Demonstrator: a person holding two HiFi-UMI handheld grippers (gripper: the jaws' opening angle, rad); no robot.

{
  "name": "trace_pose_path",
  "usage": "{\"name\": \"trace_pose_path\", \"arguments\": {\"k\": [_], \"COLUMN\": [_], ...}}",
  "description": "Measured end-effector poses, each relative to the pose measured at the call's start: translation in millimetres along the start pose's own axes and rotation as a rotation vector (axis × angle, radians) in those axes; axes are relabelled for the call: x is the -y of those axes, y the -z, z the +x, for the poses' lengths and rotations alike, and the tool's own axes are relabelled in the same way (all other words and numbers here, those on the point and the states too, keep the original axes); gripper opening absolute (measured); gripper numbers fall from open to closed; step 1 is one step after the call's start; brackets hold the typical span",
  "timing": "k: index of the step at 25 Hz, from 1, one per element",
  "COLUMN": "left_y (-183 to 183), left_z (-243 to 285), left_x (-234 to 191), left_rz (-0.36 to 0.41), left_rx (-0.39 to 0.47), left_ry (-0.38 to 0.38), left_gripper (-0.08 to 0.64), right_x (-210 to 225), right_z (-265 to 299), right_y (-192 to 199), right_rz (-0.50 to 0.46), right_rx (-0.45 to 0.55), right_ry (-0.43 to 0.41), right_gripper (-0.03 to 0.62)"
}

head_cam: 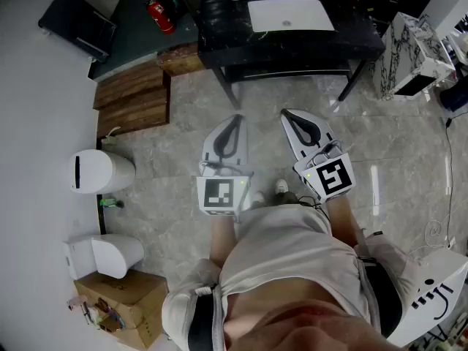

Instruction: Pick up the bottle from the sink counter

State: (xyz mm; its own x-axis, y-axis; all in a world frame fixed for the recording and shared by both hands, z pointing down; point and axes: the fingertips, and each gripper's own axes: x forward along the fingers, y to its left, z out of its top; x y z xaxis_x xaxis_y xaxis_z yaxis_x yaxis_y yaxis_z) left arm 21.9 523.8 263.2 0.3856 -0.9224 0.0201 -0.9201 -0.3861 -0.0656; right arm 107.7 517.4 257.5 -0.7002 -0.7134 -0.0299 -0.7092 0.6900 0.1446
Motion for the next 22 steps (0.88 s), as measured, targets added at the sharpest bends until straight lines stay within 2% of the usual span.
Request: {"name": "trace_pose_path", "arguments": {"k": [7,13,22], "left_y": [-2.3,0.9,3.8], "left_z": [33.8,49.7,72.8], "left_x": [3.7,-7.4,-23.1], "left_rz": [-0.006,-0.024,-0.032], "left_rx": [-0.001,-0.011,-0.007], "left_ry": [-0.027,-0.056,-0.058], "left_gripper": [0.009,0.009,0.009], "right_x": [41.3,47.2,56.7], "right_z": [14.4,30.4,54.2], "right_y": [11.1,14.8,20.2], "right_rz": [0.029,0.022,0.014], "right_rx": [-0.009,-0.011,-0.013], "right_ry": [0.024,-0.013,-0.034], "right_gripper": [-0.009,-0.009,-0.008]}}
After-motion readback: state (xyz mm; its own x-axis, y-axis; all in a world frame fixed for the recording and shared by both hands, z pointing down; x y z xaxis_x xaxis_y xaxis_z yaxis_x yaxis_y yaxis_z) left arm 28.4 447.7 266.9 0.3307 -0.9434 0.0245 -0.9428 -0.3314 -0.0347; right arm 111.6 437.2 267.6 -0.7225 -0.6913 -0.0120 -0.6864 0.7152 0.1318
